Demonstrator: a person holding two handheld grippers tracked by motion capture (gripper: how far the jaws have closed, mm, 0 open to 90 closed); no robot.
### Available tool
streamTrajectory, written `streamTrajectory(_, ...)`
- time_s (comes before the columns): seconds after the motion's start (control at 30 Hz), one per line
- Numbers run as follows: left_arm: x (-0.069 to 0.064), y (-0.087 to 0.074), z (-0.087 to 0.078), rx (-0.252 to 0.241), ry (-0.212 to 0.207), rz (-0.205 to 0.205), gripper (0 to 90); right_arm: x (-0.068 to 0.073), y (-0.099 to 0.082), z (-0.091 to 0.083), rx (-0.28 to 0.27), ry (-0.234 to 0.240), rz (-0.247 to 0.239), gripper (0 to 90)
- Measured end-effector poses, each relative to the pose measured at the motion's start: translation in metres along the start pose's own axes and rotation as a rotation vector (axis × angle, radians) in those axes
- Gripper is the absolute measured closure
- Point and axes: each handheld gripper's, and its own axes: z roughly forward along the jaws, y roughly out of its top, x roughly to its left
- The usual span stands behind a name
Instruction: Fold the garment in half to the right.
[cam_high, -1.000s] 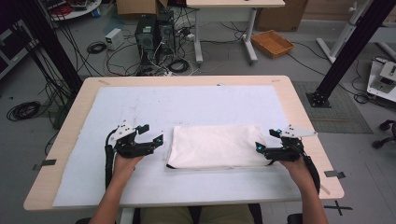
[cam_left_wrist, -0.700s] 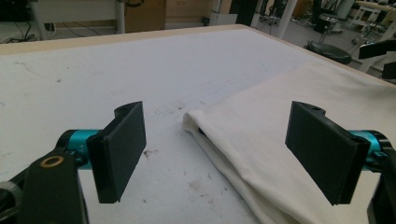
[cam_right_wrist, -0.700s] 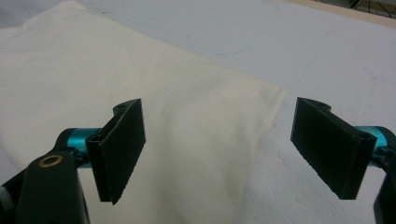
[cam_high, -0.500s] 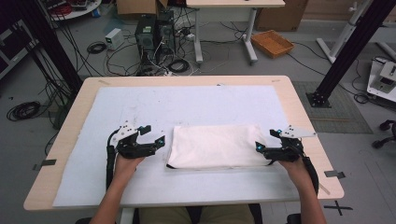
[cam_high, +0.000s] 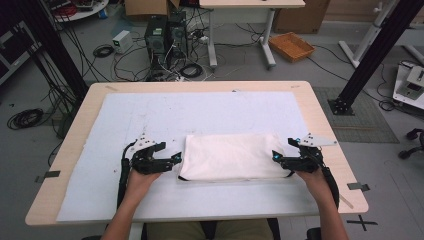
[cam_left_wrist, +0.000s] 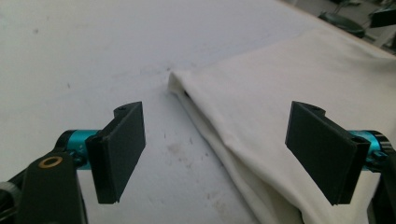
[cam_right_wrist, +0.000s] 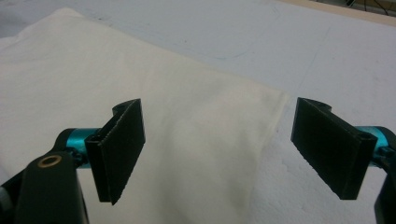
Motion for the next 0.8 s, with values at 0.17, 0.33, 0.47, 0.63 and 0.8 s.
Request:
streamTrajectory(0.17,-0.008,-0.003,0.005,0.029,0.003,-0.005,20.0,0.002,0.000,0.002,0.013,-0.013,-0.009,17.3)
streamTrajectory(0.33,-0.014,-0.007,0.005,0.091,0.036,-0.038,20.2,0.004,0.003,0.005,0.005,-0.014,-0.006,17.3)
streamTrajectory(0.47,-0.019,-0.013,0.008,0.144,0.031,-0.032,21.6,0.003,0.002,0.009,0.027,-0.015,-0.008,17.3)
streamTrajectory(0.63,-0.029,-0.015,0.011,0.175,0.024,0.013,30.2,0.003,0.002,0.008,0.016,-0.010,-0.018,17.3)
streamTrajectory(0.8,-0.036,-0.018,0.012,0.206,0.054,0.074,43.6,0.005,0.003,0.009,0.016,-0.007,-0.016,17.3)
